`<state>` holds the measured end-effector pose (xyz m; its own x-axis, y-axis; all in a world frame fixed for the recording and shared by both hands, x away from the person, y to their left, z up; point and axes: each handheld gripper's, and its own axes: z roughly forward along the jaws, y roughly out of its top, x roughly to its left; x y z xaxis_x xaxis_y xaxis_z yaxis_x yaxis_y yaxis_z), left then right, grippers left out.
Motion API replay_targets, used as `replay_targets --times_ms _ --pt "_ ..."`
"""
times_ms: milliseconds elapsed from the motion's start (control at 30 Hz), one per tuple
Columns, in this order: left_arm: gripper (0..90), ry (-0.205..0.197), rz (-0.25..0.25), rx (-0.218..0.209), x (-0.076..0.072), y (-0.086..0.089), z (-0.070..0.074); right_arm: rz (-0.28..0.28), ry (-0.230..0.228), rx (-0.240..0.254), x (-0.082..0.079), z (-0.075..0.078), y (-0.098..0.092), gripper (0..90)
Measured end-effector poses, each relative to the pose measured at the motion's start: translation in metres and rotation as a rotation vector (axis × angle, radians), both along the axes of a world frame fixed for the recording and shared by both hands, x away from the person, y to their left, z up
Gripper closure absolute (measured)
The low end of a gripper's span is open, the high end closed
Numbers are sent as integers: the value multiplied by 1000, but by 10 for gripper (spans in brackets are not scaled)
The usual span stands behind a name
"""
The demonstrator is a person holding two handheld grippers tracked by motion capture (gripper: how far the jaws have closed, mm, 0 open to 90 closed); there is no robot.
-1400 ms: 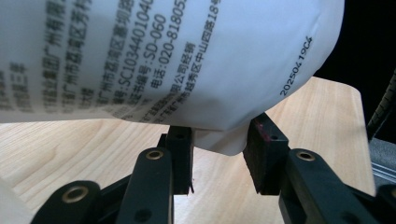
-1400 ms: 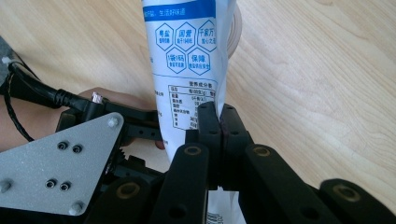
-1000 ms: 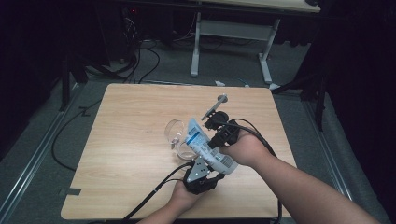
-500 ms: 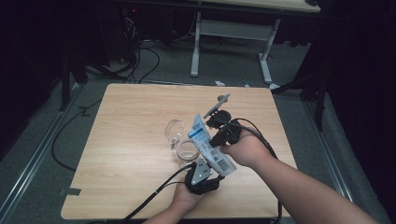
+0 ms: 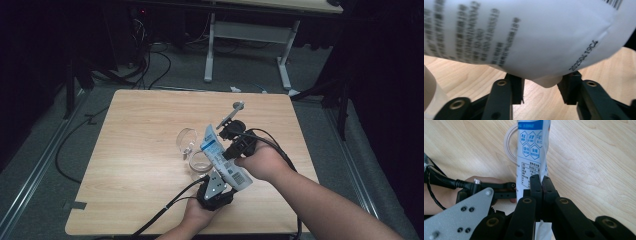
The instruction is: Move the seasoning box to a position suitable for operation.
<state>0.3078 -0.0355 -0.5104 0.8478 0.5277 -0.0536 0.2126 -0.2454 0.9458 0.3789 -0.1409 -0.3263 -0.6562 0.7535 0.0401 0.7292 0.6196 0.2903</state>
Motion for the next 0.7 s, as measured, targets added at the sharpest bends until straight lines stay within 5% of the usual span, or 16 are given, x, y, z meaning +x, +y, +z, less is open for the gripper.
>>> replay_targets --times_ms 700 --pt "695 39 -41 -51 3 5 3 2 -3 0 5 -4 3 897"
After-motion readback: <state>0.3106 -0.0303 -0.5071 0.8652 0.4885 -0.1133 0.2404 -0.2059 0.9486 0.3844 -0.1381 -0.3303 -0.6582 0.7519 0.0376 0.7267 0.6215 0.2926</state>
